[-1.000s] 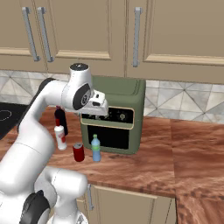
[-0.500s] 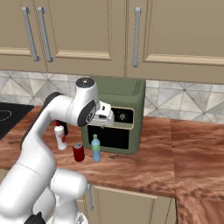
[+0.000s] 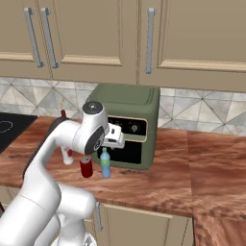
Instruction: Move the drinks to the dining counter.
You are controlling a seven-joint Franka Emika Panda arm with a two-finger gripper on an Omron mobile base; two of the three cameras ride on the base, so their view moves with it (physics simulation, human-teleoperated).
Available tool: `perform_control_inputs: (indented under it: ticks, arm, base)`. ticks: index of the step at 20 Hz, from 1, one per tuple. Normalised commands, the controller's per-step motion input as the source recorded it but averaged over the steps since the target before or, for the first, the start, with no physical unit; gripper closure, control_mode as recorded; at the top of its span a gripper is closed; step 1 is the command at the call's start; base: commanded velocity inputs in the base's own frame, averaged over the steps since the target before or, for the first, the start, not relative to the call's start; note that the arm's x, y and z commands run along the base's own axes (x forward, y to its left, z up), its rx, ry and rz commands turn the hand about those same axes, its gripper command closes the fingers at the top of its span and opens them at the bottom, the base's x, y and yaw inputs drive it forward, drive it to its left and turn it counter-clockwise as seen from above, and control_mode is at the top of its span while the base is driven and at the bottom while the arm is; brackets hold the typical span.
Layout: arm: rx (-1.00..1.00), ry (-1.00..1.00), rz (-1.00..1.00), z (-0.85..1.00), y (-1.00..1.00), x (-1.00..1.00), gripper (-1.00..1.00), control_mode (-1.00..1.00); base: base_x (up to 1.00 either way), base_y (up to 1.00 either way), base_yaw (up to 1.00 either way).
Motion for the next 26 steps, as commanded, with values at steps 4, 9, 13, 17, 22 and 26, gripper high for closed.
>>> perform_control_inputs:
  ticks: [4, 9, 13, 17, 22, 26]
  arm:
    - [0.01, 0.0, 0.0, -0.11, 0.0, 0.0, -1.0, -1.0]
    - [0.01, 0.0, 0.0, -0.24, 0.0, 0.0, -1.0, -1.0]
    - [0.01, 0.0, 0.0, -0.28, 0.0, 0.0, -1.0, -1.0]
    - [0.01, 0.0, 0.0, -0.17, 0.0, 0.04, -1.0, -1.0]
    - [0.0, 0.0, 0.0, -0.1, 0.0, 0.09, -1.0, -1.0]
    - [0.0, 0.0, 0.0, -0.08, 0.0, 0.14, -1.0, -1.0]
  base:
    - [0.0, 0.0, 0.0]
    - [0.0, 0.0, 0.0]
    - [0.0, 0.0, 0.0]
    - [0.0, 0.0, 0.0]
    - [0.0, 0.0, 0.0]
    - [0.0, 0.0, 0.0]
